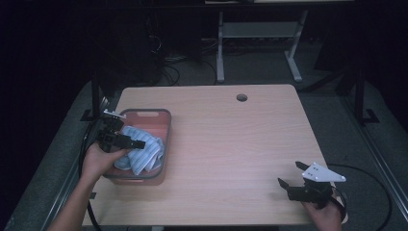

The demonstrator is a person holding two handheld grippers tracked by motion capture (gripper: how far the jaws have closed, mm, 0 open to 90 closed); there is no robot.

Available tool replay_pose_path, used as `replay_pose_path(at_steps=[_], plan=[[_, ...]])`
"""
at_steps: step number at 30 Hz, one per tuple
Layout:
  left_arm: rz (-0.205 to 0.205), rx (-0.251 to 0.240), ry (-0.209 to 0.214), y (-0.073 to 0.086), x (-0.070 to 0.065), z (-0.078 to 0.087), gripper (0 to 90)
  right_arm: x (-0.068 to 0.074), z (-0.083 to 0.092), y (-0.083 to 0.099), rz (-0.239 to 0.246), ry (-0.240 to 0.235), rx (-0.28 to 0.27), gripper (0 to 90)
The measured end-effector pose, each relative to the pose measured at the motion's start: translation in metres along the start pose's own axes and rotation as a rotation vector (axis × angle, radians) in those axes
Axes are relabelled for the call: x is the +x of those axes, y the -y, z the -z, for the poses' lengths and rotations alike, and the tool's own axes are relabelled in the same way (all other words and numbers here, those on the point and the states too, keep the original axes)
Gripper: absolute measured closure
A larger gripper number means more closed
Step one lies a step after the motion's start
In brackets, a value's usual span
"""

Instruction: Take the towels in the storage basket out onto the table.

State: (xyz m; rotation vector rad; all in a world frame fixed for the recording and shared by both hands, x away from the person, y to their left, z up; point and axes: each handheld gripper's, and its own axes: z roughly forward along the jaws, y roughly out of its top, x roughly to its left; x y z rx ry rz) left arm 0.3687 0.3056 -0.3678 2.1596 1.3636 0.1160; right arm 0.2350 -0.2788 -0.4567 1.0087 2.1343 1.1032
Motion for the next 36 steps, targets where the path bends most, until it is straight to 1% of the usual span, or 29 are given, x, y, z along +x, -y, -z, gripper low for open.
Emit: replay_pose_path(at_steps=[1,3,4,10,12,14,16,17,18,19,20,23,26,30,33,34,35,36], plan=[[-0.002,0.004,-0.008,0.001,0.000,-0.001,19.9,0.000,0.000,0.000,0.001,0.001,-0.001,14.1],[0.006,0.001,-0.012,0.001,0.000,-0.002,20.0,0.000,0.000,0.000,0.000,0.001,-0.001,14.1],[0.006,0.009,-0.021,0.002,0.001,-0.005,20.2,0.000,0.000,0.000,0.001,0.000,0.000,14.1],[0.020,0.019,-0.034,0.004,0.002,-0.013,20.5,0.000,0.000,0.000,0.000,-0.001,-0.001,14.1],[0.026,0.030,-0.050,0.004,0.001,-0.018,20.7,0.001,0.000,0.000,-0.002,-0.001,-0.002,14.1],[0.026,0.034,-0.055,0.004,0.001,-0.019,20.8,0.000,0.000,0.000,0.003,-0.001,-0.003,14.1],[0.023,0.044,-0.077,0.004,-0.001,-0.024,20.8,0.000,0.001,0.000,0.002,-0.002,-0.002,14.1],[0.023,0.044,-0.077,0.004,-0.001,-0.024,20.8,0.000,0.001,0.000,0.002,-0.002,-0.002,14.1],[0.017,0.053,-0.090,0.004,-0.003,-0.027,20.8,0.000,0.001,0.000,0.002,-0.002,-0.001,14.1],[0.017,0.053,-0.090,0.004,-0.003,-0.027,20.8,0.000,0.001,0.000,0.002,-0.002,-0.001,14.1],[0.008,0.073,-0.110,0.004,-0.004,-0.030,20.8,0.000,0.001,0.000,-0.001,-0.002,-0.003,14.1],[0.009,0.080,-0.118,0.005,-0.004,-0.033,20.8,0.000,0.002,0.000,0.000,-0.001,-0.004,14.1],[0.022,0.085,-0.120,0.008,-0.003,-0.035,20.9,-0.001,0.002,0.000,0.000,0.000,-0.005,14.1],[0.038,0.109,-0.119,0.011,-0.001,-0.039,21.8,0.001,0.002,0.000,-0.001,-0.001,-0.006,14.1],[0.030,0.110,-0.125,0.011,-0.001,-0.039,22.8,0.001,0.002,0.000,0.002,-0.001,-0.006,14.1],[0.024,0.118,-0.127,0.011,-0.001,-0.040,23.2,0.001,0.002,0.000,0.000,-0.002,-0.003,14.1],[0.033,0.122,-0.130,0.010,-0.002,-0.041,23.2,0.001,0.002,0.000,0.000,-0.002,-0.003,14.1],[0.028,0.134,-0.134,0.009,-0.003,-0.042,23.6,0.001,0.002,0.000,0.002,-0.001,-0.004,14.1]])
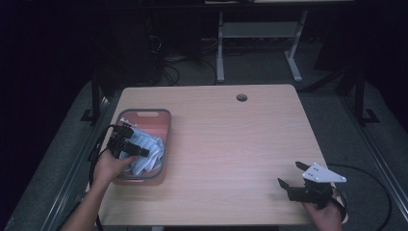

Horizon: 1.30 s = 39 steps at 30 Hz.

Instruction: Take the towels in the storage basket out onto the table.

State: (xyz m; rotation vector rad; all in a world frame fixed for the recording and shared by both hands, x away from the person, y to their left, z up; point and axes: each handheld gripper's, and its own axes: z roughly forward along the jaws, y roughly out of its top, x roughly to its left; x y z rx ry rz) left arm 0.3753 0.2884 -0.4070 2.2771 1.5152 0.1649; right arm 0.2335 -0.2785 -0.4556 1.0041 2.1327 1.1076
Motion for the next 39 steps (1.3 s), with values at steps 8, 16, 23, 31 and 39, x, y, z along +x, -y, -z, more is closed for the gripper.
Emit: replay_pose_path(at_steps=[8,16,23,31,39], plan=[[-0.030,0.094,-0.067,-0.011,-0.010,-0.011,27.0,0.000,0.001,0.000,-0.003,0.002,0.000,14.2],[-0.039,0.136,-0.098,-0.015,-0.013,-0.018,38.7,0.000,0.002,0.001,0.003,0.005,-0.003,14.2],[-0.033,0.153,-0.089,-0.017,-0.011,-0.019,51.2,0.001,0.002,0.001,0.003,0.005,0.001,14.2],[-0.032,0.170,-0.078,-0.019,-0.010,-0.020,61.4,0.001,0.003,0.001,0.003,0.006,-0.003,14.2],[0.009,0.126,-0.012,-0.015,0.000,-0.012,65.7,0.000,0.006,0.001,-0.003,0.008,-0.010,14.3]])
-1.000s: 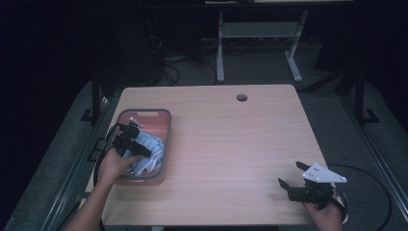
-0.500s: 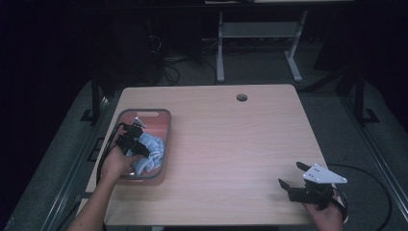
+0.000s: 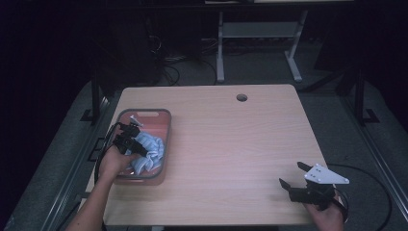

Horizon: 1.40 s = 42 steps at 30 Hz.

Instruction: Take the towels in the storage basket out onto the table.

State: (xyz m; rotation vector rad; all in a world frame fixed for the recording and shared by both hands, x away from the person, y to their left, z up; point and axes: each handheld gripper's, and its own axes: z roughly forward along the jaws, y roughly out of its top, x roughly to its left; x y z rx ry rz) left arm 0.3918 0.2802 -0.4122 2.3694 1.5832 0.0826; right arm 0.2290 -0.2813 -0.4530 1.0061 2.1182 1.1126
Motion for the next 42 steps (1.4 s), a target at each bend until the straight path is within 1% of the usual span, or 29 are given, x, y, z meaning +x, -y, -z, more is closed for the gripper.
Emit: replay_pose_path(at_steps=[2,3,4,5,8,10,11,12,13,14,16,17,18,19,22,23,25,26,27,28,31,32,33,36,37,39,40,42], plan=[[0.003,-0.005,0.005,0.000,0.001,0.002,66.9,0.000,0.000,0.000,-0.001,0.002,0.000,14.2],[-0.007,-0.008,0.007,0.001,0.002,0.004,66.9,0.000,0.000,0.000,-0.001,0.002,0.001,14.3],[-0.006,-0.015,0.009,0.001,0.002,0.006,67.5,0.000,0.000,0.000,-0.002,0.001,0.000,14.3],[-0.004,-0.033,0.015,0.002,0.002,0.012,68.2,0.000,0.000,0.000,-0.003,0.002,0.002,14.2],[0.008,-0.068,0.040,0.005,0.003,0.021,68.4,0.000,0.000,0.000,-0.002,0.004,-0.003,14.3],[0.011,-0.078,0.047,0.006,0.004,0.024,68.4,0.000,0.001,0.000,-0.003,0.005,-0.004,14.3],[0.015,-0.100,0.069,0.009,0.006,0.027,68.4,0.000,0.001,0.000,-0.004,0.007,-0.004,14.3],[0.019,-0.106,0.078,0.011,0.007,0.029,68.4,0.000,0.001,0.000,-0.004,0.007,-0.005,14.3],[0.027,-0.117,0.080,0.013,0.008,0.031,68.4,0.000,0.001,0.000,-0.007,0.008,-0.005,14.3],[0.027,-0.117,0.080,0.013,0.008,0.031,68.4,0.000,0.001,0.000,-0.007,0.008,-0.005,14.3],[0.034,-0.136,0.092,0.016,0.011,0.034,68.4,-0.001,0.002,0.000,-0.007,0.009,-0.004,14.3],[0.036,-0.149,0.103,0.018,0.013,0.038,68.4,-0.001,0.002,0.000,-0.010,0.011,-0.005,14.2],[0.036,-0.149,0.103,0.018,0.013,0.038,68.4,-0.001,0.002,0.000,-0.010,0.011,-0.005,14.2],[0.033,-0.165,0.110,0.019,0.013,0.042,68.3,-0.001,0.002,0.000,-0.009,0.012,-0.005,14.3],[0.030,-0.175,0.119,0.020,0.013,0.046,68.3,-0.001,0.000,0.000,-0.010,0.011,-0.005,14.3],[0.038,-0.195,0.135,0.020,0.013,0.050,68.3,-0.001,0.000,-0.001,-0.010,0.009,-0.004,14.3],[0.035,-0.209,0.148,0.021,0.014,0.055,68.3,-0.001,0.000,-0.001,-0.004,0.010,-0.005,14.3],[0.035,-0.209,0.148,0.021,0.014,0.055,68.3,-0.001,0.000,-0.001,-0.004,0.010,-0.005,14.3],[0.039,-0.224,0.156,0.022,0.014,0.060,68.3,-0.001,0.000,-0.001,-0.006,0.010,-0.005,14.3],[0.039,-0.224,0.156,0.022,0.014,0.060,68.3,-0.001,0.000,-0.001,-0.006,0.010,-0.005,14.3],[0.028,-0.242,0.165,0.023,0.014,0.068,68.2,-0.001,-0.002,0.000,-0.009,0.008,0.000,14.3],[0.028,-0.242,0.165,0.023,0.014,0.068,68.2,-0.001,-0.002,0.000,-0.009,0.008,0.000,14.3],[0.027,-0.255,0.171,0.022,0.014,0.073,68.3,-0.001,-0.002,0.000,-0.008,0.007,0.003,14.3],[0.027,-0.267,0.173,0.022,0.014,0.077,68.2,-0.001,-0.002,0.000,-0.005,0.007,0.003,14.3],[0.027,-0.277,0.179,0.022,0.015,0.081,68.2,-0.001,-0.002,0.000,-0.003,0.009,0.002,14.3],[0.029,-0.292,0.184,0.022,0.014,0.085,68.2,-0.001,-0.002,0.000,-0.010,0.009,0.003,14.3],[0.029,-0.292,0.184,0.022,0.014,0.085,68.2,-0.002,-0.003,0.000,-0.009,0.008,0.005,14.3],[0.023,-0.305,0.192,0.021,0.013,0.090,68.2,-0.002,-0.003,0.000,-0.005,0.008,0.007,14.2]])
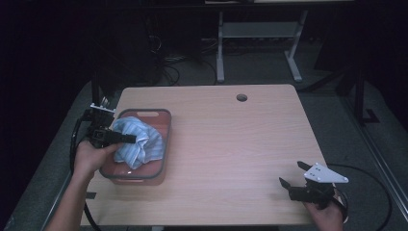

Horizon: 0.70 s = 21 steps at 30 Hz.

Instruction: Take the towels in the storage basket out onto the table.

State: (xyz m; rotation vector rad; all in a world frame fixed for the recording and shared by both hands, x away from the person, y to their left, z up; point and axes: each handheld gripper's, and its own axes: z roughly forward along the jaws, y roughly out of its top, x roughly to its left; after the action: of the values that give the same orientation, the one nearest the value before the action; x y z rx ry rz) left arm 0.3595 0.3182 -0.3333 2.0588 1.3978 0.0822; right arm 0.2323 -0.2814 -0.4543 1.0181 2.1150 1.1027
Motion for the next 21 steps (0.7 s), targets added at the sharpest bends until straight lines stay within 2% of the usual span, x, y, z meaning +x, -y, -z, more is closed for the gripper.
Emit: replay_pose_path(at_steps=[5,10,14,21], plan=[[0.000,-0.020,0.015,-0.004,-0.003,0.010,68.1,0.000,0.001,0.000,-0.001,0.002,-0.004,14.3],[-0.016,-0.053,0.002,-0.009,-0.009,0.021,68.0,0.000,0.001,0.000,-0.004,0.003,-0.003,14.2],[-0.025,-0.061,0.001,-0.012,-0.012,0.027,68.0,-0.001,0.000,-0.001,0.001,0.003,-0.004,14.3],[-0.046,-0.103,0.017,-0.024,-0.022,0.049,67.9,-0.001,0.000,-0.001,0.000,0.004,-0.003,14.3]])
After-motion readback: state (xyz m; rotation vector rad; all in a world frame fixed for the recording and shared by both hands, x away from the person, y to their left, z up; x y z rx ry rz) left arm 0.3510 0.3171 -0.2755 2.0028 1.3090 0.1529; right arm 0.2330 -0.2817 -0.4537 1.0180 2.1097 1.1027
